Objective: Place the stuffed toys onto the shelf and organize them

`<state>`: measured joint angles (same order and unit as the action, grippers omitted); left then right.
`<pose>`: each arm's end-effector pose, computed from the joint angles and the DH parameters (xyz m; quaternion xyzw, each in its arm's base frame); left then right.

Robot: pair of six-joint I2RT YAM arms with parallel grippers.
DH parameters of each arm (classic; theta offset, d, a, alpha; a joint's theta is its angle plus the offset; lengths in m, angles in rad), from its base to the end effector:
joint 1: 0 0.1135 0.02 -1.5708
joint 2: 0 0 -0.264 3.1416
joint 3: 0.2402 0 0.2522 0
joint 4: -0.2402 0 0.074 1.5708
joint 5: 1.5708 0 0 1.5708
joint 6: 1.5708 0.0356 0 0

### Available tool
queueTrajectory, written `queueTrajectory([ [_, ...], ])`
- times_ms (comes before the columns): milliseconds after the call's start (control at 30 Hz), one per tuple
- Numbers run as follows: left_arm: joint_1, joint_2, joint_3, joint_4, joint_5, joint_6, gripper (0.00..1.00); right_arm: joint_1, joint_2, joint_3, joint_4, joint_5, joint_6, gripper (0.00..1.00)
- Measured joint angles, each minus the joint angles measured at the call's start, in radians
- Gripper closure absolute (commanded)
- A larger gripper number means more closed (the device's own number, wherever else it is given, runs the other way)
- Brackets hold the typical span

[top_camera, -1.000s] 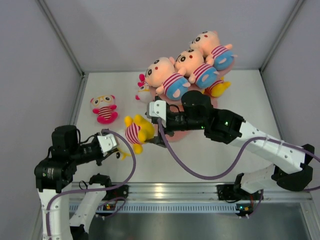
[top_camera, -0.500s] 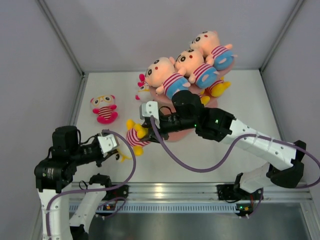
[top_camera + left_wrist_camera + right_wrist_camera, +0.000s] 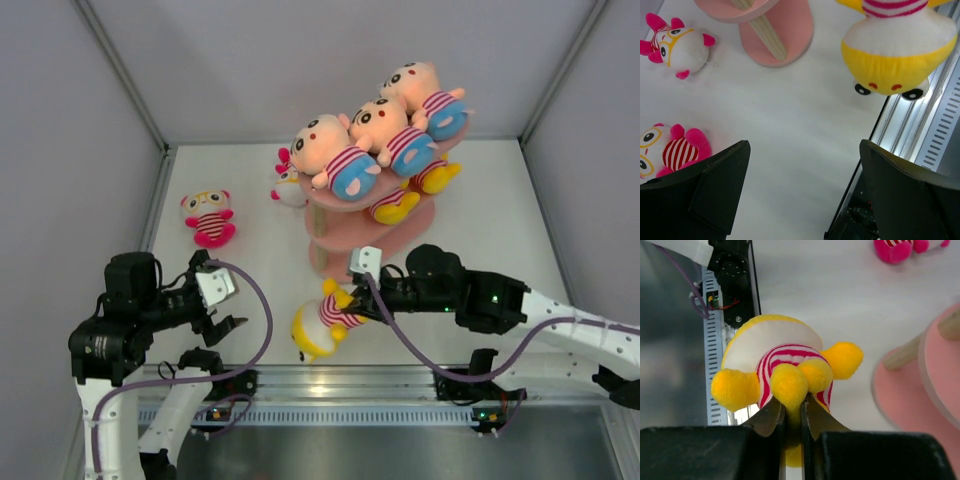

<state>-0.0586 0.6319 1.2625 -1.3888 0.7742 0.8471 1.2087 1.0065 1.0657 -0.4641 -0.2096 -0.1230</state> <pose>0.0401 -0.0273 0.3939 0.5063 0.6996 -0.1796 0.4711 0.0709 0.2082 0.3681 -0.5582 0.6173 0.3576 0.4237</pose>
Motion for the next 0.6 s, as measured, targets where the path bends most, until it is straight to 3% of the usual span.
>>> queueTrajectory([
  [400, 0.000, 0.001, 0.000, 0.000, -0.008, 0.001, 0.03, -0.001, -0.412, -0.084, -0.014, 0.449, 0.171, 1.00],
  [600, 0.000, 0.001, 0.000, 0.000, -0.008, 0.001, 0.03, -0.001, -0.447, -0.147, 0.128, 0.615, 0.202, 1.00],
])
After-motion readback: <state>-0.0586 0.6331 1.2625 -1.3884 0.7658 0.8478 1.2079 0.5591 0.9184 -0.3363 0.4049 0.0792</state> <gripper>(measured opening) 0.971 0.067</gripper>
